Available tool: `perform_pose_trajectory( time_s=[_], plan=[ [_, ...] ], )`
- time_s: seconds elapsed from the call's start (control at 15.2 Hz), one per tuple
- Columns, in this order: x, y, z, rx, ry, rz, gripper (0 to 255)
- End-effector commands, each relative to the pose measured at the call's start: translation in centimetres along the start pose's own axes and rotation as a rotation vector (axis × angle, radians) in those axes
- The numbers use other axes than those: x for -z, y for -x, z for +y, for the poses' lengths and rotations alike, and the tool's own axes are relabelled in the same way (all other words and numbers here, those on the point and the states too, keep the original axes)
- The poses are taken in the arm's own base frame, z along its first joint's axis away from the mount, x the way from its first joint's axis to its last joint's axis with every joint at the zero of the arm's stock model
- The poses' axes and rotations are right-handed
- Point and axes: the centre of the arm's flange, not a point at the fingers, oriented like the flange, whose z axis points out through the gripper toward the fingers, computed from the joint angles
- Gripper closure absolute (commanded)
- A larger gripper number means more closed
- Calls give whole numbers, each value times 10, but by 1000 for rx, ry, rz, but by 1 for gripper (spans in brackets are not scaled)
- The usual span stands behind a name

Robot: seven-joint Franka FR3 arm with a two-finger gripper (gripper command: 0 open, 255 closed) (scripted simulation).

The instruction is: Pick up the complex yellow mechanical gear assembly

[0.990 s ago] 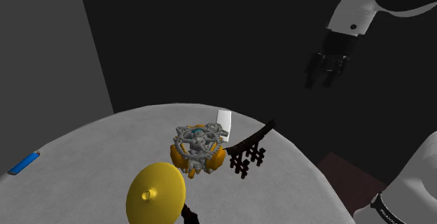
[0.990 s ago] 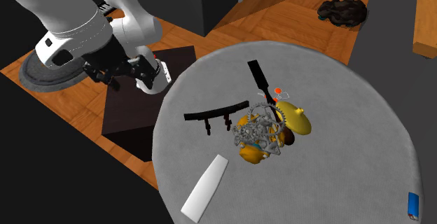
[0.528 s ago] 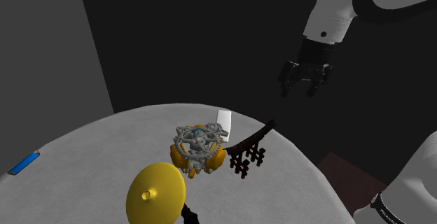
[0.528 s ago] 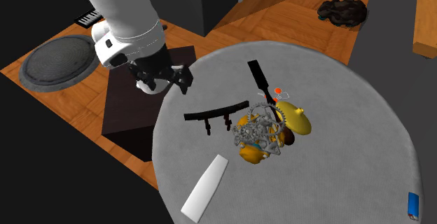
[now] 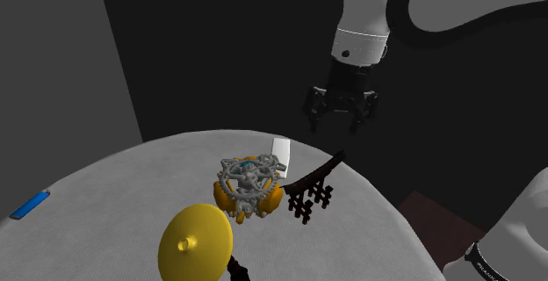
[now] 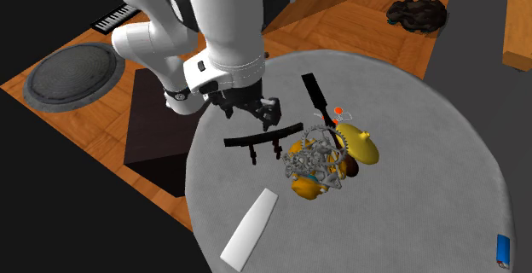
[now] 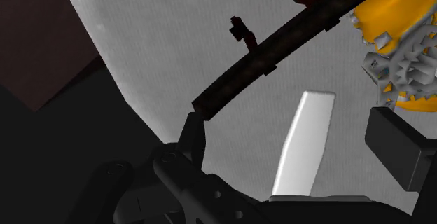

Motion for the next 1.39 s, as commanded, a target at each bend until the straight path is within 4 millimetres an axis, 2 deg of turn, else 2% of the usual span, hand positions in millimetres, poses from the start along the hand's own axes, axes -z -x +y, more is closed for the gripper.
perform_pose_trajectory(
  time_s=[0.0, 0.33, 0.66, 1.12, 1.32],
  plan=[
    [-10, 3, -32, -56, 9, 2, 0],
    [-29, 4, -99, -184, 38, 13, 0],
    [-49, -5, -166, -312, 66, 24, 0],
    [-86, -4, -165, -312, 66, 24, 0],
    [-89, -4, -165, -311, 66, 24, 0]
  ],
)
